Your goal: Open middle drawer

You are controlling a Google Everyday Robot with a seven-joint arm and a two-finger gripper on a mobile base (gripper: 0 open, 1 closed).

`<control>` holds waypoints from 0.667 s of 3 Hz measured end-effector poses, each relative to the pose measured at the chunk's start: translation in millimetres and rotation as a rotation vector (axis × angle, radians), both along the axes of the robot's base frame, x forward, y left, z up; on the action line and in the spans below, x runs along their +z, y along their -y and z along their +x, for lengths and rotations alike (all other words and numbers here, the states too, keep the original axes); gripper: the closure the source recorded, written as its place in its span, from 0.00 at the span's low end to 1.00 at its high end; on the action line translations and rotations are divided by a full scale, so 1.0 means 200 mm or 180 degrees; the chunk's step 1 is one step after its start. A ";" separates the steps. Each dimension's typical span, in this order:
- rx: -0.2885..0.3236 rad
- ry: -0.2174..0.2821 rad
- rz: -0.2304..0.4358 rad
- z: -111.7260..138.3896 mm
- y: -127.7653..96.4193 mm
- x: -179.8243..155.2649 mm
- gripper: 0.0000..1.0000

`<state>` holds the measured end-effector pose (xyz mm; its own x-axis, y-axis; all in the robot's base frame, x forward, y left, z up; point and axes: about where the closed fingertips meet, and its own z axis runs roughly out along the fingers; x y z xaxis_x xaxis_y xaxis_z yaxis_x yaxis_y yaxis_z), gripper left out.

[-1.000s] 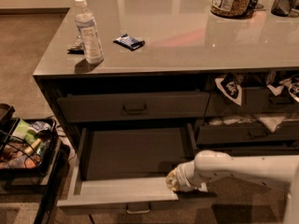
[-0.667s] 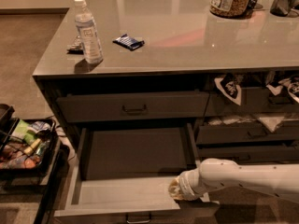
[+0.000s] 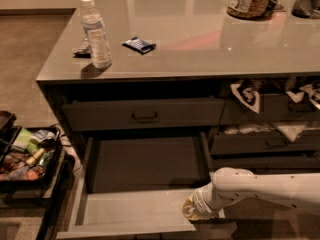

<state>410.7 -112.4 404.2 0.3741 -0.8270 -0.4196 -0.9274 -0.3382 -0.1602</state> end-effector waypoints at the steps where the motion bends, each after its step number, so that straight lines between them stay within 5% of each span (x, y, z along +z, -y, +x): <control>1: 0.0351 -0.0227 -0.0162 -0.07 -0.02 -0.06 1.00; 2: 0.0465 -0.0311 -0.0195 -0.10 -0.05 -0.06 1.00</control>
Offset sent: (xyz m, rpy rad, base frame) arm -0.0118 0.0044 -0.0100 -0.0429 0.0602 0.0933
